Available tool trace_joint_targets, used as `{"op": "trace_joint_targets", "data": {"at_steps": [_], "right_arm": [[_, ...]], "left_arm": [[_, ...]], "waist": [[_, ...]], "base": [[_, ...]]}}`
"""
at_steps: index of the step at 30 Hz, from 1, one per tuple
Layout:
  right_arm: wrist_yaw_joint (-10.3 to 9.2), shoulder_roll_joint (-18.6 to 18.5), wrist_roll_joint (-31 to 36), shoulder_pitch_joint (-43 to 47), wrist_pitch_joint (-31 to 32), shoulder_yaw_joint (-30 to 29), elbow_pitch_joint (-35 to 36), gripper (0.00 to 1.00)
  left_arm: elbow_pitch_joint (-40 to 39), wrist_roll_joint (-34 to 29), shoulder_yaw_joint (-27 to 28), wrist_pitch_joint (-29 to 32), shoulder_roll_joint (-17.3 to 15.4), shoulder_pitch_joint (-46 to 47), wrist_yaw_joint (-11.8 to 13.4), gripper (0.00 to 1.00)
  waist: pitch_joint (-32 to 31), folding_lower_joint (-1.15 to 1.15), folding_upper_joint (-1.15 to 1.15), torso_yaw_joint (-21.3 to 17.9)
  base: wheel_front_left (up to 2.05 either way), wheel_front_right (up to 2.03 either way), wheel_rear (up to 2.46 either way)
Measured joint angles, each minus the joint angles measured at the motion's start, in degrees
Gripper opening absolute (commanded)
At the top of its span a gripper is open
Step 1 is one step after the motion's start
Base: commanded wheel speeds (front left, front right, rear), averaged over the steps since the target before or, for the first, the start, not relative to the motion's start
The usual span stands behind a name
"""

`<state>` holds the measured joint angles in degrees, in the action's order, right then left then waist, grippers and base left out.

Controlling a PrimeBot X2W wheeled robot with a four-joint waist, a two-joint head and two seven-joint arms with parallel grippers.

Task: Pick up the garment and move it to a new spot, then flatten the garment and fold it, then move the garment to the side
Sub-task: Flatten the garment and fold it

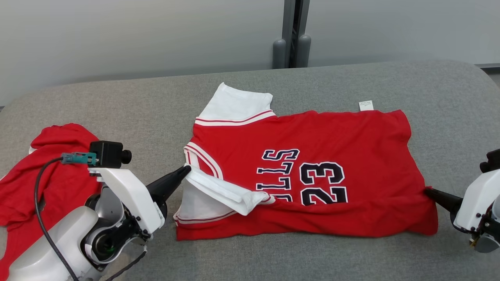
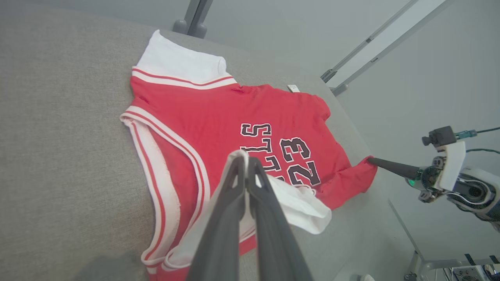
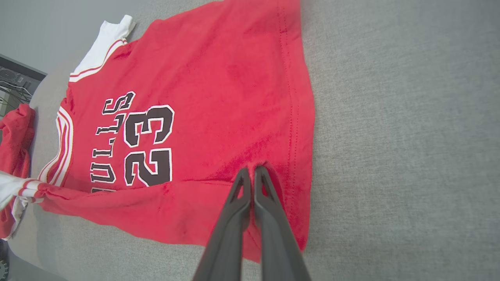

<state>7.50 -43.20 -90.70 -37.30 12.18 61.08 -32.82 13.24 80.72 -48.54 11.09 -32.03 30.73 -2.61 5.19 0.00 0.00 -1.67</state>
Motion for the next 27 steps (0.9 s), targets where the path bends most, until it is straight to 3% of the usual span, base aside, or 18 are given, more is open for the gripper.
{"op": "trace_joint_targets", "data": {"at_steps": [9,27], "right_arm": [[0.00,1.56,2.48,-1.26,-4.47,-0.48,-2.40,0.00],[-0.01,3.89,4.57,-2.88,-10.96,0.25,-3.83,0.00]], "left_arm": [[7.48,0.30,-0.56,2.08,2.33,3.07,0.42,0.00],[19.00,-1.13,-1.43,1.72,8.28,8.62,-3.10,0.00]], "waist": [[1.32,0.00,0.00,-0.18],[4.39,0.00,0.00,0.02]], "base": [[0.00,0.00,0.00],[0.00,0.00,0.00]]}}
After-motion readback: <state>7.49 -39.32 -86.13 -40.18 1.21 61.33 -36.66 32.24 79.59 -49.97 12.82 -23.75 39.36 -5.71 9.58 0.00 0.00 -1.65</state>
